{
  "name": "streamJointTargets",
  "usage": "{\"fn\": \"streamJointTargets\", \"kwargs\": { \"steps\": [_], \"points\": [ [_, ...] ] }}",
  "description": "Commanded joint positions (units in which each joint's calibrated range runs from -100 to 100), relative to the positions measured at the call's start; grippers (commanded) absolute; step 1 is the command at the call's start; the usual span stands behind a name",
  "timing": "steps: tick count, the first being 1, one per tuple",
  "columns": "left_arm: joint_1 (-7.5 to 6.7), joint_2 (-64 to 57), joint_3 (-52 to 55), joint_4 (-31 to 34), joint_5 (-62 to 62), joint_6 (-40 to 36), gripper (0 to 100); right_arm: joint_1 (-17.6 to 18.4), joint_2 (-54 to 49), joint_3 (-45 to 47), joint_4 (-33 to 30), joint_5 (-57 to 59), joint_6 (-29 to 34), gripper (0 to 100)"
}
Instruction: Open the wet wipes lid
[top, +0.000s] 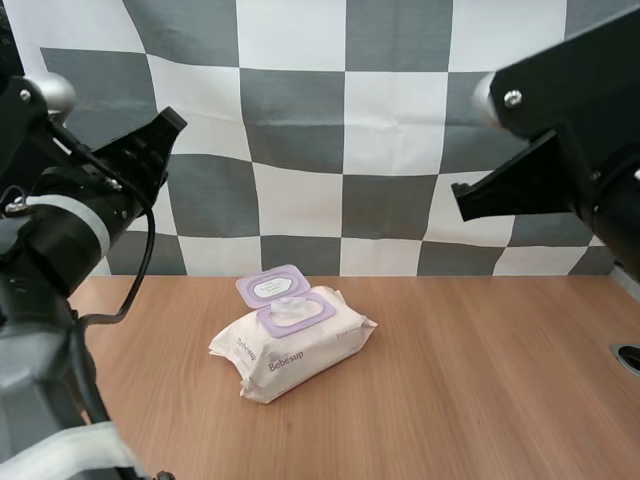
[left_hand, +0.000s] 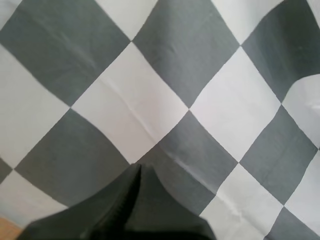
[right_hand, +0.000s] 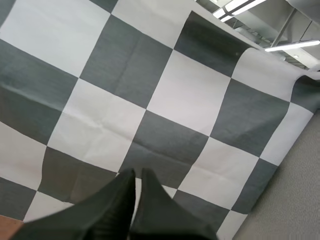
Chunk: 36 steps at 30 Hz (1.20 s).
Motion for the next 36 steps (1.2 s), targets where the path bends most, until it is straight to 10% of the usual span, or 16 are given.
{"fn": "streamJointTargets", "kwargs": {
  "steps": [1, 8, 19, 27, 33, 36],
  "points": [
    [-0.13, -0.51, 4.39, 1.01, 1.02, -15.58, 0, 0.01, -1.65, 11.57, 2.11, -17.88, -0.06, 0],
    [-4.77, -7.57, 6.33, 15.7, -0.34, 7.81, 7, 0.91, -2.39, 25.6, 6.61, -27.46, -2.16, 0],
    [-14.66, -15.85, 14.3, 31.5, -35.86, 7.64, 62, 0.91, -2.39, 32.46, 20.52, -25.11, 0.29, 0],
    [-16.8, -15.85, 23.67, 32.35, -57.7, 10.64, 54, 0.91, -2.39, 37.66, 20.52, -19.31, -0.04, 0],
    [-18.77, -17.65, 29.42, 32.61, -63.34, 15.87, 1, 0.91, -2.39, 39.93, 20.52, -9.85, -9.82, 0],
    [-19.27, -20.78, 31.19, 32.61, -63.49, 17.23, 0, 0.91, -2.39, 40.83, 21.01, -9.4, -12.88, 0]
  ]
}}
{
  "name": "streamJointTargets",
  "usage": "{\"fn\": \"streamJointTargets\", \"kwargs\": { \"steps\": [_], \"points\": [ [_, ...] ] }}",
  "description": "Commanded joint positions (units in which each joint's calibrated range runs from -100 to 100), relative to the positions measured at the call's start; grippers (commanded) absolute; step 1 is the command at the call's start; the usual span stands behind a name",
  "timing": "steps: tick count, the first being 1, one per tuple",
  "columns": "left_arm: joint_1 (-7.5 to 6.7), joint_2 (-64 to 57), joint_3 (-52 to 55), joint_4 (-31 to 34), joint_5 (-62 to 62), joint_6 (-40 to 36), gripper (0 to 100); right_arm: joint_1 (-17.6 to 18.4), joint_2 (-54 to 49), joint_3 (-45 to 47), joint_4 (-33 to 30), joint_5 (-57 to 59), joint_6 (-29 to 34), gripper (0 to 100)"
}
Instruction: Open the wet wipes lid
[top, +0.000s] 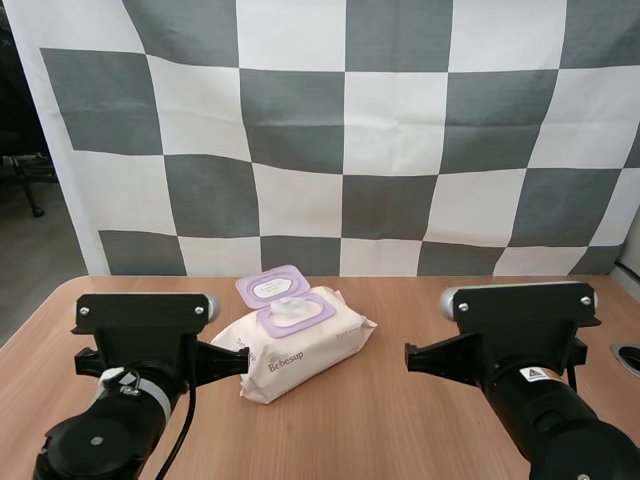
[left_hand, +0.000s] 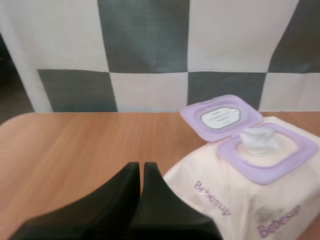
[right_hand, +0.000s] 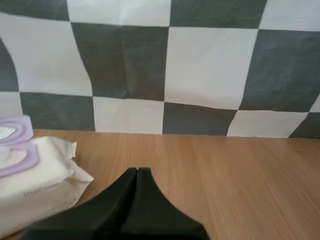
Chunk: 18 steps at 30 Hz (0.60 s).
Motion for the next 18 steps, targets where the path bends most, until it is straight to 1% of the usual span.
{"fn": "streamJointTargets", "kwargs": {
  "steps": [1, 6, 9, 11, 13, 14, 15, 16, 18],
  "points": [
    [-1.53, -7.03, 4.94, 0.15, -15.73, 5.46, 0, 0.01, -0.03, 1.37, 1.33, 5.97, -11.61, 0],
    [-2.96, -14.12, 4.94, 0.32, -12.7, 5.46, 0, 0.01, -0.03, 1.37, 5.95, 5.97, -11.61, 0],
    [-3.47, -16.14, 4.94, 0.78, -12.07, 5.46, 0, 0.01, -0.03, 1.75, 6.66, 5.94, -12.15, 0],
    [-3.73, -16.99, 4.94, 4.9, -12.28, 5.46, 0, 0.01, -0.03, 2.73, 6.77, 5.74, -12.86, 0],
    [-4.04, -18.35, 4.94, 9.51, -12.28, 5.46, 0, 0.01, -0.03, 4.32, 8.68, 4.79, -16.06, 0],
    [-4.38, -18.91, 4.94, 10.11, -12.51, 5.46, 0, 0.01, -0.03, 4.68, 9.3, 4.29, -17.25, 0],
    [-4.67, -19.54, 4.94, 10.65, -12.6, 5.46, 0, 0.01, -0.03, 6.4, 11.83, 2.46, -19.94, 0],
    [-4.8, -19.92, 4.94, 10.93, -12.6, 5.46, 0, 0.01, -0.03, 7.31, 13.13, 1.19, -20.88, 0],
    [-5.73, -22.7, 4.94, 14.03, -13.16, 5.46, 0, 0.01, -0.03, 7.46, 15.21, -0.82, -21.29, 0]
  ]
}}
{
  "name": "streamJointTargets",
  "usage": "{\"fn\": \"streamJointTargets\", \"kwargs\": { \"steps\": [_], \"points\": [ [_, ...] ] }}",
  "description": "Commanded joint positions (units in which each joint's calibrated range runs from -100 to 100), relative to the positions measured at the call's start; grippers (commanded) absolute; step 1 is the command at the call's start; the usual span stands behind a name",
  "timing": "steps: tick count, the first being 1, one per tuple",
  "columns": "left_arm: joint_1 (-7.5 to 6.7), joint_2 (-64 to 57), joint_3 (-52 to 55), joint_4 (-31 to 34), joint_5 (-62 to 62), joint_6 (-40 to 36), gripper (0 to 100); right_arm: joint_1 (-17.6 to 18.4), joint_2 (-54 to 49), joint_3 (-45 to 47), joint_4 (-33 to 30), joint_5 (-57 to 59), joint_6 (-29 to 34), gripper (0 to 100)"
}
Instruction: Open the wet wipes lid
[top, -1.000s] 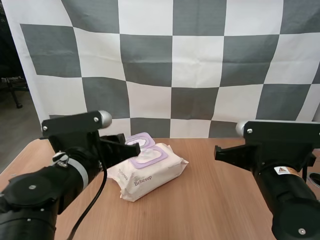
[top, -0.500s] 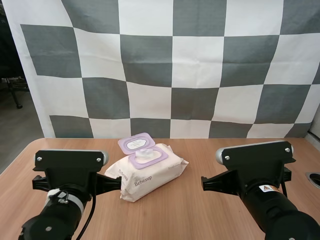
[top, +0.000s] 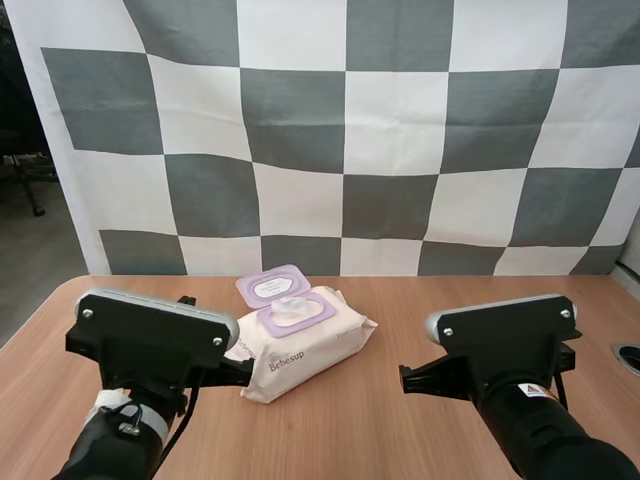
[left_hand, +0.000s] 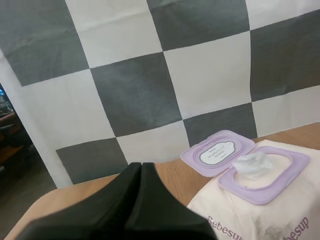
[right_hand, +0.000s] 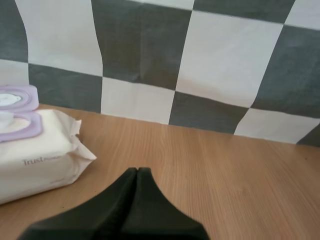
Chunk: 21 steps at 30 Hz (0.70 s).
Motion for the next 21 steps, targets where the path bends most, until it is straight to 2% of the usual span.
{"fn": "streamJointTargets", "kwargs": {
  "steps": [1, 5, 16, 21],
  "points": [
    [-2.14, -5.8, 0.0, 9.41, -1.13, 0.0, 0, 0.01, -0.03, 3.01, 7.14, -5.58, -6.85, 0],
    [-3.08, -8.41, 0.0, 9.41, -1.49, 0.0, 0, 0.01, -0.18, 3.01, 9.33, -8.24, -6.74, 0],
    [-2.99, -8.41, 0.0, 6.45, -1.86, 0.0, 0, 0.01, -0.35, 3.01, 12.57, -8.12, -6.49, 0],
    [-2.99, -8.41, 0.0, 6.45, -1.86, 0.0, 0, 2.2, -1.59, 3.01, 12.45, -11.65, -6.49, 0]
  ]
}}
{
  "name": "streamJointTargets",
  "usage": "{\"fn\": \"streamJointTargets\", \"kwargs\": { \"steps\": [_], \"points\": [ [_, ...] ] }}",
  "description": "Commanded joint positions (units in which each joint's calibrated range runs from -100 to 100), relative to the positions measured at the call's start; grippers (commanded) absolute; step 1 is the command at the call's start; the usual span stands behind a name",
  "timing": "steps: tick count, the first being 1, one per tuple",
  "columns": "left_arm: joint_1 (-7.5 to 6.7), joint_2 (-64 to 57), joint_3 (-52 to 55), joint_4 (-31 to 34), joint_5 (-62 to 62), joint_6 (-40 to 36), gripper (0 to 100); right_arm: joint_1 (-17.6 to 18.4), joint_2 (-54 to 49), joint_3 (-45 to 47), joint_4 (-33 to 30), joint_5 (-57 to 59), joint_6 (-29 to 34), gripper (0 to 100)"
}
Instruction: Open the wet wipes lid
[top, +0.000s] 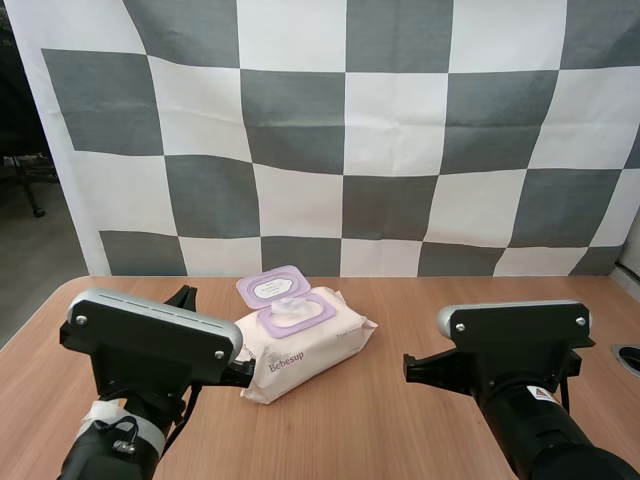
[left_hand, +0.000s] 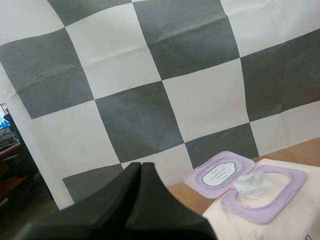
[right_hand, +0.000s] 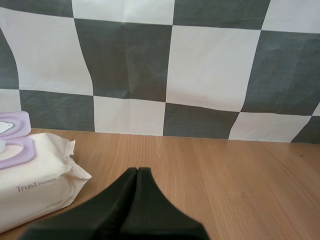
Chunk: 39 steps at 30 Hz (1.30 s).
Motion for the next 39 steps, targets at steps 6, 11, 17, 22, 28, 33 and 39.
{"fn": "streamJointTargets", "kwargs": {
  "steps": [6, 11, 17, 22, 28, 33, 39],
  "points": [
    [0.02, 0.0, 0.0, -0.13, 0.78, -0.64, 0, 6.14, -7.95, 0.0, -3.67, -2.08, 0.03, 0],
    [0.02, 0.0, 0.0, 8.69, 2.33, -10.18, 0, 9.5, -13.21, 0.0, -12.05, -7.48, 0.03, 0],
    [0.02, 0.0, 0.0, 39.9, 6.56, -45.4, 0, 10.17, -14.67, 0.0, -14.71, -21.47, -0.08, 0],
    [0.02, 0.0, 0.0, 51.4, 16.74, -59.69, 0, 10.17, -14.67, 0.0, -11.95, -31.59, 0.05, 0],
    [0.02, 0.0, 0.0, 58.65, 18.13, -69.44, 0, 10.19, -14.67, 0.0, -9.61, -31.68, 9.83, 0],
    [0.02, 0.0, 0.0, 58.51, 18.13, -69.45, 0, 10.17, -14.67, 0.0, -23.88, -28.83, 32.34, 0],
    [0.02, 0.0, 0.0, 57.87, 18.13, -69.45, 0, 10.19, -14.67, 0.0, -48.99, -29.33, 58.95, 0]
  ]
}}
